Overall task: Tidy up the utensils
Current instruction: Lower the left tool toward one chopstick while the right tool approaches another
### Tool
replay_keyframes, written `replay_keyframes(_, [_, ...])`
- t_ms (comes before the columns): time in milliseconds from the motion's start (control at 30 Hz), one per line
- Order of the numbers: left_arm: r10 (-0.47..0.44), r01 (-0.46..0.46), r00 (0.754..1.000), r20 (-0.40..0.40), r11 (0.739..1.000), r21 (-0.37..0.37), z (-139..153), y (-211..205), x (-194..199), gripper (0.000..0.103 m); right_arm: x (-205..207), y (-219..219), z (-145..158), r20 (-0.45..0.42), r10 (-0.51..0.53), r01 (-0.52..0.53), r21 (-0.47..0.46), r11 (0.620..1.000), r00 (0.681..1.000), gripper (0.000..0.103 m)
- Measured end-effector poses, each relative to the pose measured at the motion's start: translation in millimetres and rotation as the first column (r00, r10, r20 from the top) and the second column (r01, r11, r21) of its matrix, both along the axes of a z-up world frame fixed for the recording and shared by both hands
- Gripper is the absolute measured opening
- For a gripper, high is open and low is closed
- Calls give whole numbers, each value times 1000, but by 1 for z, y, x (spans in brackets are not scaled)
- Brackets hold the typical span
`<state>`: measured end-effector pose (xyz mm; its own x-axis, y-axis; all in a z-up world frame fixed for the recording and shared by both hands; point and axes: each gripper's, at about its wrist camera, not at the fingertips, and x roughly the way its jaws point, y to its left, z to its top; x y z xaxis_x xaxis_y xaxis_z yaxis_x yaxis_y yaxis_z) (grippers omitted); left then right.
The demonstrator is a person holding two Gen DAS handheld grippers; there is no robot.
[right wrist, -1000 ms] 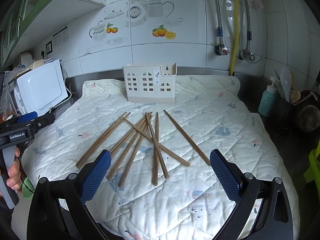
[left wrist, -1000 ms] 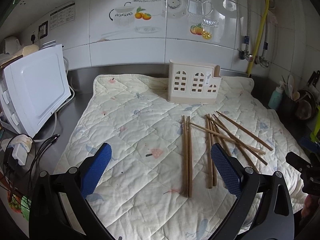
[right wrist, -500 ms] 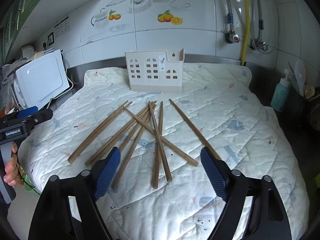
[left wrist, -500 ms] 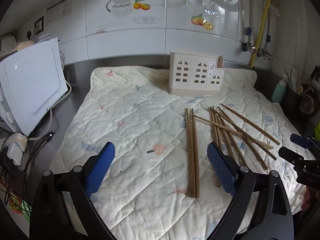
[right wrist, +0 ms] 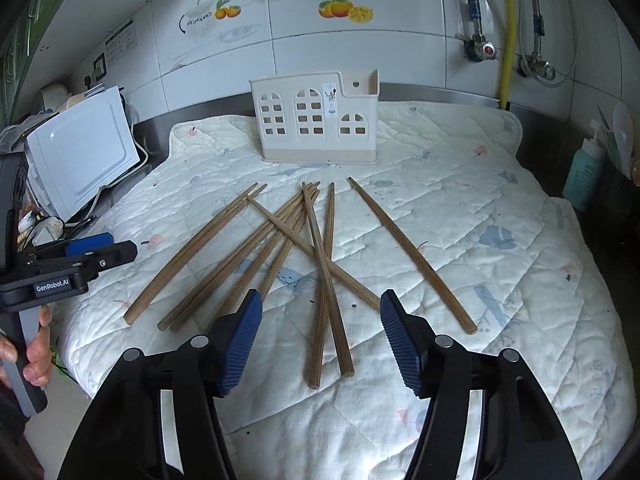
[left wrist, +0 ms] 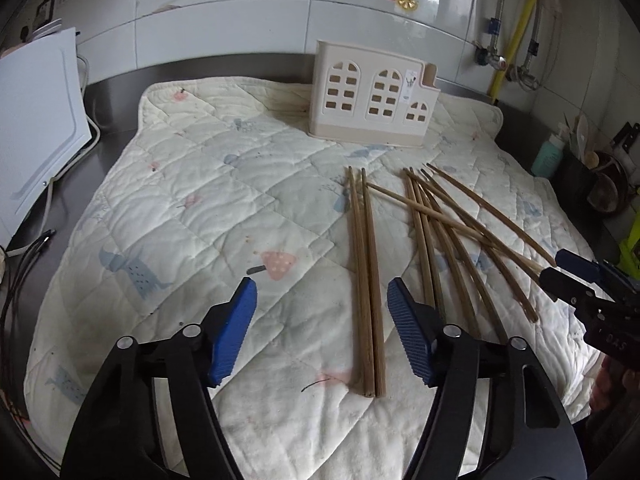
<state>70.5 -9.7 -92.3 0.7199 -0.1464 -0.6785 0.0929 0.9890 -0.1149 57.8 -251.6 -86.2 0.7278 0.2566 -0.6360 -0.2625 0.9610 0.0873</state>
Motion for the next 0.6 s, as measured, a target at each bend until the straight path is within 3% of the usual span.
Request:
replay_keyframes(367, [-61,60,997,-47,998,-7,-13,-9,15,35,18,1,-11,-36,20,-20,4,1000,999,40])
replay_keyframes(500, [-81,81,995,-50,997,-14,-15,-11,18,34,23,3,-14,-45,30,-29,7,1000,999,37])
replay_keyframes(600, [-97,96,994,-55,995,-14,-17,-12,20,26,27,5,-15,-51,35,-35,5,999,998,31])
